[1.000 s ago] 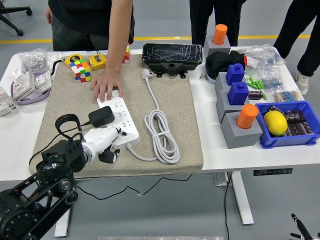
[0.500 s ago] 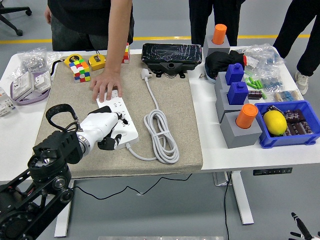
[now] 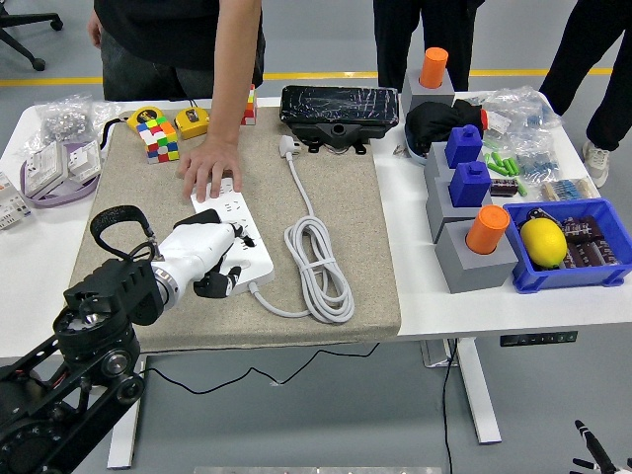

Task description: Pick up the plug,place it near the board,insert it into the board,press the button

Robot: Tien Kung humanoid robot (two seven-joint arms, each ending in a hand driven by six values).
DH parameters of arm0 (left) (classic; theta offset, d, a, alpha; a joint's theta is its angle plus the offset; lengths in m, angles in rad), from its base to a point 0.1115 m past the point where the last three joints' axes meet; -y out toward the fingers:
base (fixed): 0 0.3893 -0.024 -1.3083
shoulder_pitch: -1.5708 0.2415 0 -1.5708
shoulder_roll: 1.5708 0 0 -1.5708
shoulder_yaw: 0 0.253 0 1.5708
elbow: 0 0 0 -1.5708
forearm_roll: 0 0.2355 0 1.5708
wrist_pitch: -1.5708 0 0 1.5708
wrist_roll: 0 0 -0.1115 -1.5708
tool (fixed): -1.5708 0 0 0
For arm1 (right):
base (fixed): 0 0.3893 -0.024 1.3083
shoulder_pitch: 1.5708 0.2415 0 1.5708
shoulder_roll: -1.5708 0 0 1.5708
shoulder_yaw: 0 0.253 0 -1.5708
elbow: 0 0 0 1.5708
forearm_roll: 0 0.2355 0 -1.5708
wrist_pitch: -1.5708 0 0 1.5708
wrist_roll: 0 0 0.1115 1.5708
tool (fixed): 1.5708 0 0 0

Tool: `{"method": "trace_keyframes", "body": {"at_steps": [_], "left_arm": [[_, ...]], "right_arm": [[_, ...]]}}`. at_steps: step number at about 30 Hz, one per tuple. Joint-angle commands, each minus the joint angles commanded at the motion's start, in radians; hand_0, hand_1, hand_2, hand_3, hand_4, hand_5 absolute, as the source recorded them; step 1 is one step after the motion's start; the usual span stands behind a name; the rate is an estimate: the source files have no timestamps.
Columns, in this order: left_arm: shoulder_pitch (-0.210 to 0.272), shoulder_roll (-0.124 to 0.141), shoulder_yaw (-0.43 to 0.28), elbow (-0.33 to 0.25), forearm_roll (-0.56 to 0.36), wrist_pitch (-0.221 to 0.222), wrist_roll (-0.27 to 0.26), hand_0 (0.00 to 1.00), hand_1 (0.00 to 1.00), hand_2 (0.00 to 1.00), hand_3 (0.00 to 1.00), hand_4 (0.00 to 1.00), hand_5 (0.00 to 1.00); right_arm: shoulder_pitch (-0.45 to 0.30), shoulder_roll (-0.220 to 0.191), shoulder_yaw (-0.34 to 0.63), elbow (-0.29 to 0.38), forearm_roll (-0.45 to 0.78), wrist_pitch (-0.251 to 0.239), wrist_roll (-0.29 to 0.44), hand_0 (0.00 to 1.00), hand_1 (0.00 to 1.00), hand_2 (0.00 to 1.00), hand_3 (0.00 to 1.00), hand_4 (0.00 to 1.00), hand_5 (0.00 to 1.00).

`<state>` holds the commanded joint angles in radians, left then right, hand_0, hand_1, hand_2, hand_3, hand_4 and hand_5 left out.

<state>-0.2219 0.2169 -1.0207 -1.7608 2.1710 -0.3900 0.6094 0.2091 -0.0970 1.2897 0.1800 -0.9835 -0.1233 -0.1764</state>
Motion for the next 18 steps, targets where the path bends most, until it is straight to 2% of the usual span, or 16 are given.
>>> {"method": "trace_keyframes", "body": {"at_steps": [10, 11, 18], "left_arm": [[0.004, -0.001, 0.004, 0.024, -0.007, -0.011, 0.0, 0.195, 0.023, 0.123, 0.817, 0.522, 0.002], [0.007, -0.001, 0.004, 0.03, -0.009, -0.012, -0.002, 0.195, 0.021, 0.121, 0.76, 0.509, 0.002], [0.013, 0.0, 0.007, 0.067, -0.013, -0.005, -0.011, 0.196, 0.022, 0.121, 0.768, 0.508, 0.002]], "right_arm": [[0.0, 0.0, -0.001, 0.0, 0.001, -0.001, 0.0, 0.779, 0.728, 0.712, 0.733, 0.998, 0.941], [-0.001, 0.0, -0.002, 0.0, 0.001, -0.001, 0.0, 0.781, 0.728, 0.712, 0.733, 0.998, 0.941], [-0.005, 0.0, -0.003, 0.0, 0.0, -0.001, -0.002, 0.78, 0.728, 0.712, 0.733, 0.998, 0.941]]}}
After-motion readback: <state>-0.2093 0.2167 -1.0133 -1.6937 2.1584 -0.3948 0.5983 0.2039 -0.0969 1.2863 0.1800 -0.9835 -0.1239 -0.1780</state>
